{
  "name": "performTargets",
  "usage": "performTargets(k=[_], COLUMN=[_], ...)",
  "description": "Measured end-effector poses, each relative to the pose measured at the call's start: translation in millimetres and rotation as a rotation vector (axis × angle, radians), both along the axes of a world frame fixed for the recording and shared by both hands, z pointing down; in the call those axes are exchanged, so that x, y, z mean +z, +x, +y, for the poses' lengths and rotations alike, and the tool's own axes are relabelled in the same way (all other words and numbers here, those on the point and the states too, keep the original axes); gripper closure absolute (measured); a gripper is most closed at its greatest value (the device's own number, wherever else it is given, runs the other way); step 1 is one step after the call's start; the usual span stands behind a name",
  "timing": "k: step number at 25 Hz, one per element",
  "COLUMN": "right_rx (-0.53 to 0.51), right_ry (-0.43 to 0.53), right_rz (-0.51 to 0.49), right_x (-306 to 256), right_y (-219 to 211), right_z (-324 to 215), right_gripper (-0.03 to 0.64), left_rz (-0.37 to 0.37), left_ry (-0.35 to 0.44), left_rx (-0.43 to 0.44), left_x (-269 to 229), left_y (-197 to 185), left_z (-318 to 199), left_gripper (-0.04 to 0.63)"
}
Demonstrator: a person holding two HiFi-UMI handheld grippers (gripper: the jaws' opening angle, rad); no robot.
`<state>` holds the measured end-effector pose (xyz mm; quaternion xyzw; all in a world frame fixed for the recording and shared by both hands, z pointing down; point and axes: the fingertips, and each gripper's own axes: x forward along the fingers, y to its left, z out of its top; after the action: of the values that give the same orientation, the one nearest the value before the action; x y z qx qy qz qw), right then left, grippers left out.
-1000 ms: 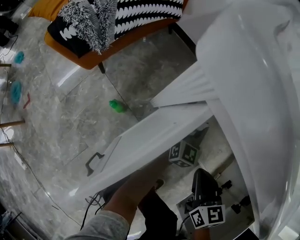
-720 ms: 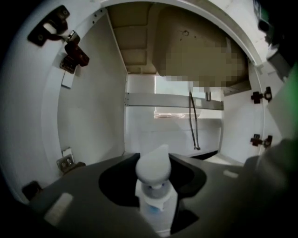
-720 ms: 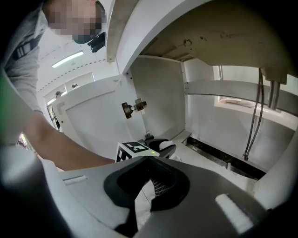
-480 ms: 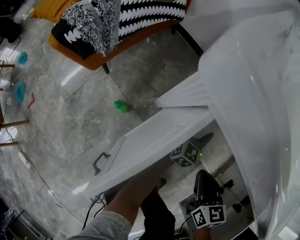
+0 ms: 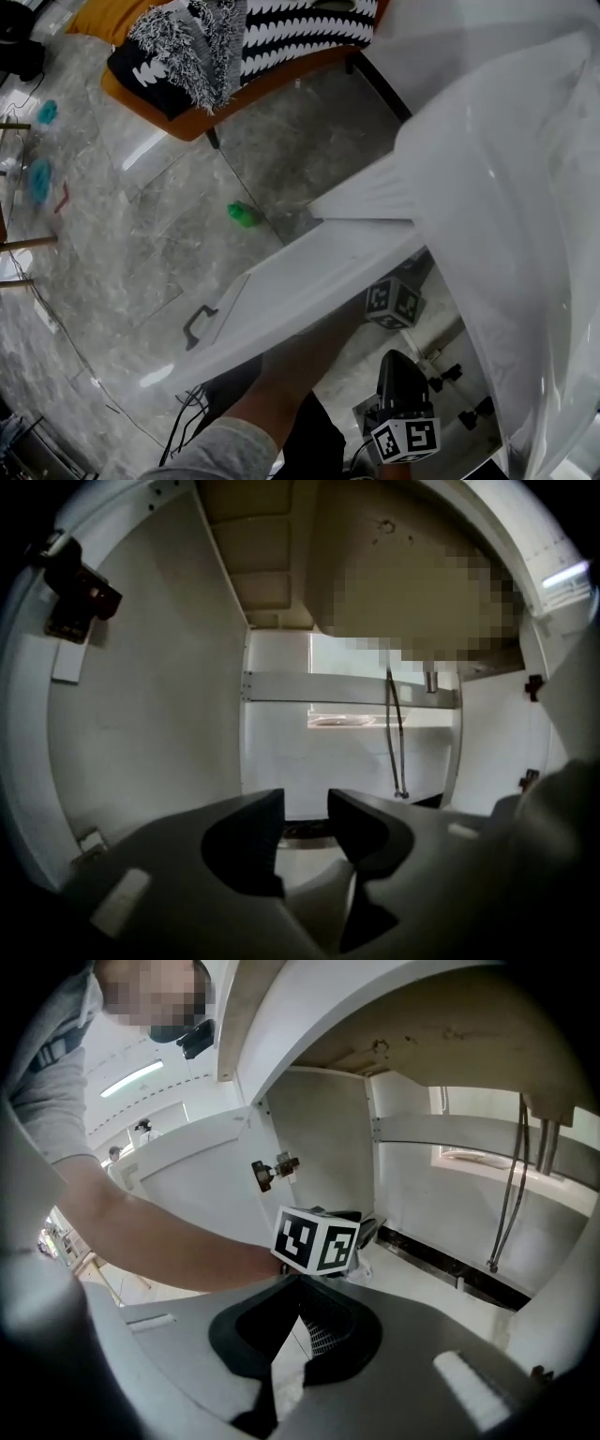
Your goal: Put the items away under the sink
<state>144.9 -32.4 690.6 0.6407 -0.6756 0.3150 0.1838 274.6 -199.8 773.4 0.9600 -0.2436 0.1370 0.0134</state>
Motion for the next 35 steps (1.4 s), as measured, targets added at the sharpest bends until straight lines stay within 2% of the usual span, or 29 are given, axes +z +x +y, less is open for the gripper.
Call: performTargets(k=[2,4,7,11,14,16,17,21,25,29,35], right_rx=[0.002,0.001,-0.006,-0.009,-0.009,-0.009,-0.009,-0.023,0.018,0.012,0.062], right_ry=[0.001,0.005,0.006,0.000,-0.006,-0.003,0.000,0.005,-0.001,0.019,0.047], right_rz=[0.000,0.001,0.004,0.003,0.005,0.005,0.006,0.014,0.025,0.006,-0.015], right_x=[-2.2,-4.6,-3.9,-0.8,-3.1,-8.1,-12.1,-36.7,-60.8,-96.7,-170.6], right_y=[1.6,3.6,7.9,13.0,13.4,11.9,11.8,14.3,10.7,-4.2,-40.4], right_z=[2.5,4.5,7.5,12.0,13.2,11.0,9.7,6.6,11.6,6.5,19.5], right_gripper=[0.618,0.618,0.618,0.618,0.618,0.618,0.618,0.618,0.618,0.618,0.618], left_rz=[0.022,0.038,0.012,-0.016,-0.004,-0.009,-0.008,-0.009,-0.035,-0.004,0.003], left_ry=[-0.009,-0.026,-0.048,-0.071,-0.092,-0.087,-0.081,-0.080,-0.125,-0.181,-0.231], left_rx=[0.010,0.031,0.055,0.058,0.061,0.061,0.053,0.024,0.042,0.006,0.096], left_x=[-6.5,-11.8,-2.9,7.7,3.9,0.0,-4.9,-35.0,-62.9,-118.3,-223.7], left_y=[8.9,16.2,23.1,19.8,11.2,-3.1,-12.5,-51.7,-87.4,-134.6,-196.6], left_z=[0.1,1.0,4.7,8.7,8.9,9.5,9.7,18.0,39.5,56.1,106.3], left_gripper=[0.443,0.403,0.391,0.417,0.350,0.277,0.263,0.256,0.256,0.256,0.256])
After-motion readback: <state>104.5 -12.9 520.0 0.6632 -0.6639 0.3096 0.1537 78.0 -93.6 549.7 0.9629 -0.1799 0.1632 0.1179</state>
